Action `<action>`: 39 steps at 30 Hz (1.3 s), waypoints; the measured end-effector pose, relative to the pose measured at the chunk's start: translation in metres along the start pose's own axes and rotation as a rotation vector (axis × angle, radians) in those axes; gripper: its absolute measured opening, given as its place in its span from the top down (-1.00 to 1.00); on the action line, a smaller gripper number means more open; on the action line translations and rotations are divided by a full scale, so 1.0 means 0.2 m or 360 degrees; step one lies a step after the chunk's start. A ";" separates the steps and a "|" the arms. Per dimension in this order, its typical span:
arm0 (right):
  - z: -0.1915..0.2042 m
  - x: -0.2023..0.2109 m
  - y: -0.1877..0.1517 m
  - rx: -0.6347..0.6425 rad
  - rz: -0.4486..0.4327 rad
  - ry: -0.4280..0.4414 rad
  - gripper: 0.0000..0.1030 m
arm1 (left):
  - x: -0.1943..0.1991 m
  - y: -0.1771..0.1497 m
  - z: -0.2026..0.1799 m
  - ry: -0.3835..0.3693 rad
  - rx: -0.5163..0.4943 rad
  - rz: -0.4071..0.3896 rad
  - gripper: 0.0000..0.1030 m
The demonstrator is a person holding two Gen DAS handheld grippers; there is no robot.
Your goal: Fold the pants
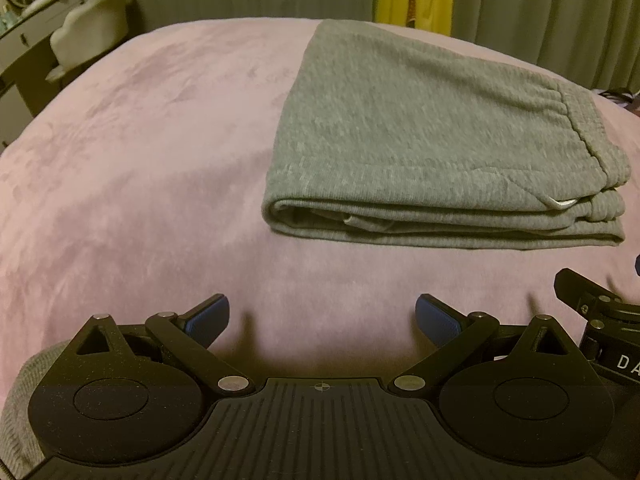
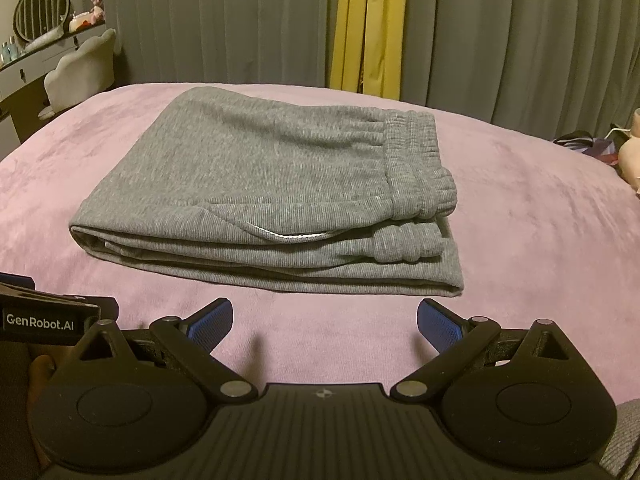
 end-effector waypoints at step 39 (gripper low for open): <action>-0.01 0.01 0.01 -0.0011 -0.0015 0.0008 -0.92 | -0.01 0.00 0.01 -0.0017 0.0002 0.0021 -0.98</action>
Point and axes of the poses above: each gripper's, at about its wrist camera, not at the fingertips, and x roughly against the way its jaws point, z to its left, y to its top, the point moved 6 cm from there along -x, roughly the way its jaws point, and after that the axes turned 9 degrees about z, right-handed, at the moved point
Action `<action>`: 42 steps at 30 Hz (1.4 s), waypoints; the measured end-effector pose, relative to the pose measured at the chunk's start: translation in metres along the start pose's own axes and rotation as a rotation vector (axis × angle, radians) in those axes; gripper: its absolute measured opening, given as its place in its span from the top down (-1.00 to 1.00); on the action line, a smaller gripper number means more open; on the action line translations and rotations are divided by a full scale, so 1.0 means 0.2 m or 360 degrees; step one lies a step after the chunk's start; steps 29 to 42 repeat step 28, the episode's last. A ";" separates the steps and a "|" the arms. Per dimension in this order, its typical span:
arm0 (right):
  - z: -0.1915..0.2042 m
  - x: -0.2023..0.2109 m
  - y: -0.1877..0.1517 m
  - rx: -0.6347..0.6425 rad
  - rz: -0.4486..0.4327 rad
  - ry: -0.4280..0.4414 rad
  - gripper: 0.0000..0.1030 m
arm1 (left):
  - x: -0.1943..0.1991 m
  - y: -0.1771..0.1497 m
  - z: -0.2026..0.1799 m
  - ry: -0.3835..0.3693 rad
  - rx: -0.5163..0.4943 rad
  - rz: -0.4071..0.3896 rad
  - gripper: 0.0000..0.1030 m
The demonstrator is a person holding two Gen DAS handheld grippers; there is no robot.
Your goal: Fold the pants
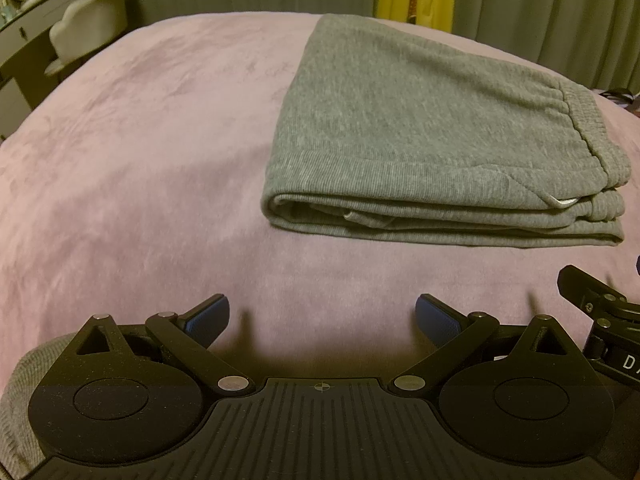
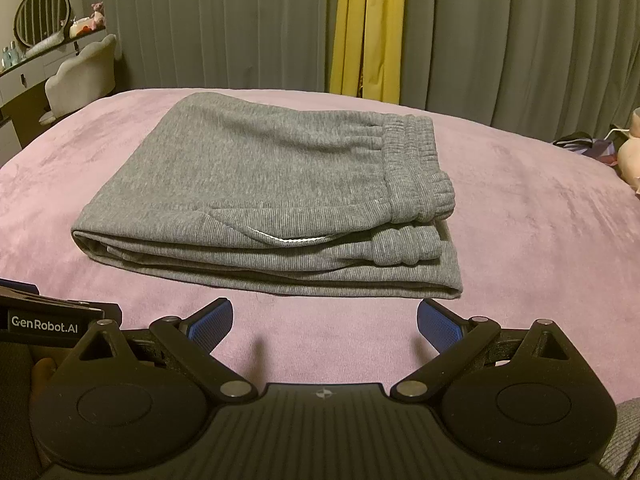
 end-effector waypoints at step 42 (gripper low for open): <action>0.00 0.00 0.00 -0.0024 -0.0002 0.0001 -0.92 | 0.01 0.00 -0.02 -0.0009 -0.0030 -0.0004 -0.98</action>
Point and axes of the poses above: each gripper's, at about its wrist camera, not at the fingertips, and x roughly against the way its jaws point, z to its left, y to its top, the point moved 6 cm from there along -x, roughly the way its jaws point, and after that the axes turned 9 degrees about z, right-handed, at the moved point
